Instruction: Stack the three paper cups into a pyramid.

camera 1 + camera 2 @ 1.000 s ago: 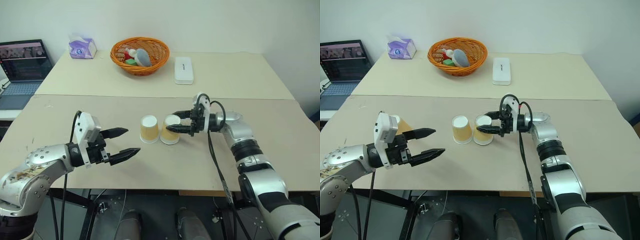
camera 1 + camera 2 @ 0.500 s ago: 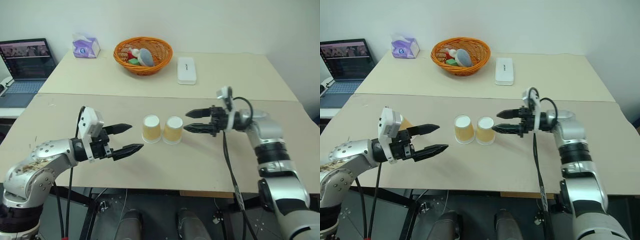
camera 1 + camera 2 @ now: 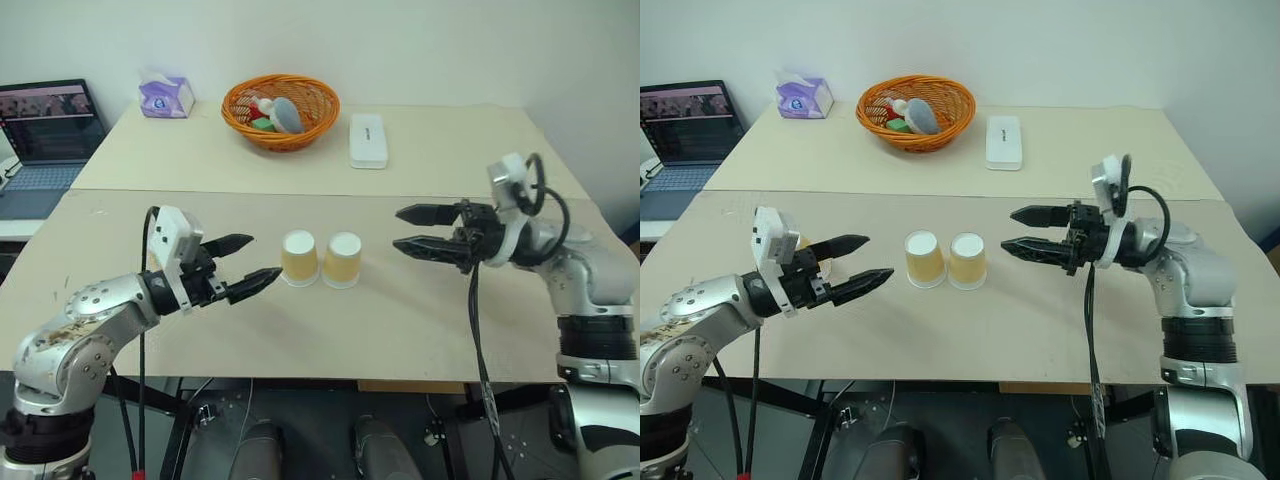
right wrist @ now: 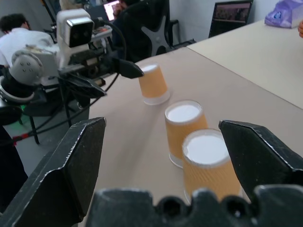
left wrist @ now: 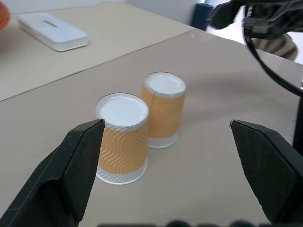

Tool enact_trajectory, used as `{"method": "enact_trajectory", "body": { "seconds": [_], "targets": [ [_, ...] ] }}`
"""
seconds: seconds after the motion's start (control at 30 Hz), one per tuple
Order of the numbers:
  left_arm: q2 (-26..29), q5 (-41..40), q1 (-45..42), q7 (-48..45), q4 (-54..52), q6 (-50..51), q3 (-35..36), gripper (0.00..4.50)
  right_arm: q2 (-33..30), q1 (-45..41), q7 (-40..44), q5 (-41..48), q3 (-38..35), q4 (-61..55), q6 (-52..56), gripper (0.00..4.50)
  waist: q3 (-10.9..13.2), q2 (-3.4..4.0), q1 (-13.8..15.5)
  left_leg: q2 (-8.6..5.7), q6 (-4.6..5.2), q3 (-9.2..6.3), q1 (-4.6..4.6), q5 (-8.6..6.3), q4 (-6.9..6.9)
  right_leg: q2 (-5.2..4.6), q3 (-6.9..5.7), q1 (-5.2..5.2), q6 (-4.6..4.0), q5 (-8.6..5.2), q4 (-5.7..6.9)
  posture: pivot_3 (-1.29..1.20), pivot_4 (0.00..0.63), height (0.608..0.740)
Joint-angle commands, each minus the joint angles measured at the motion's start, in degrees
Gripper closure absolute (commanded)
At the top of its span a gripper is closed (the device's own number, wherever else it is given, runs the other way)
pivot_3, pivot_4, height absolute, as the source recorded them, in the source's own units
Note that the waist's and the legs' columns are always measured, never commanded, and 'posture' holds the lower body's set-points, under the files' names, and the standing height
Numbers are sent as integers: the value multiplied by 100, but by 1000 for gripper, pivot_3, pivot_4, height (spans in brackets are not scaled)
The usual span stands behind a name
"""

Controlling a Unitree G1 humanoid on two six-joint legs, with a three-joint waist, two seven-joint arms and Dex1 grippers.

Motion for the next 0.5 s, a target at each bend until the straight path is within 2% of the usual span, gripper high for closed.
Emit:
{"method": "enact_trajectory", "body": {
  "seconds": [0.03, 0.27, 0.5],
  "targets": [
    [-230, 107, 156, 832, -459, 305, -43, 0, -51, -143, -12, 477, 7, -596, 346, 25, 0, 0, -6, 0, 0, 0, 0, 0, 0, 0, 0, 0, 1, 0, -1, 0, 150, 675],
    [-960, 551, 208, 2236, -603, 721, -231, 0, 20, 274, 140, 288, 989, -1444, 228, 25, 0, -2, 14, 0, 0, -6, 3, 0, 2, 1, -3, 4, 1, 1, 0, 0, 150, 675],
    [-1752, 1011, -63, 3528, -646, 1101, -185, 0, 69, 345, 252, -67, 1325, -1063, -338, 25, 0, -6, 36, -9, 0, -8, 2, 0, 5, -7, -3, 13, 11, 7, -15, 0, 150, 675]
  ]
}}
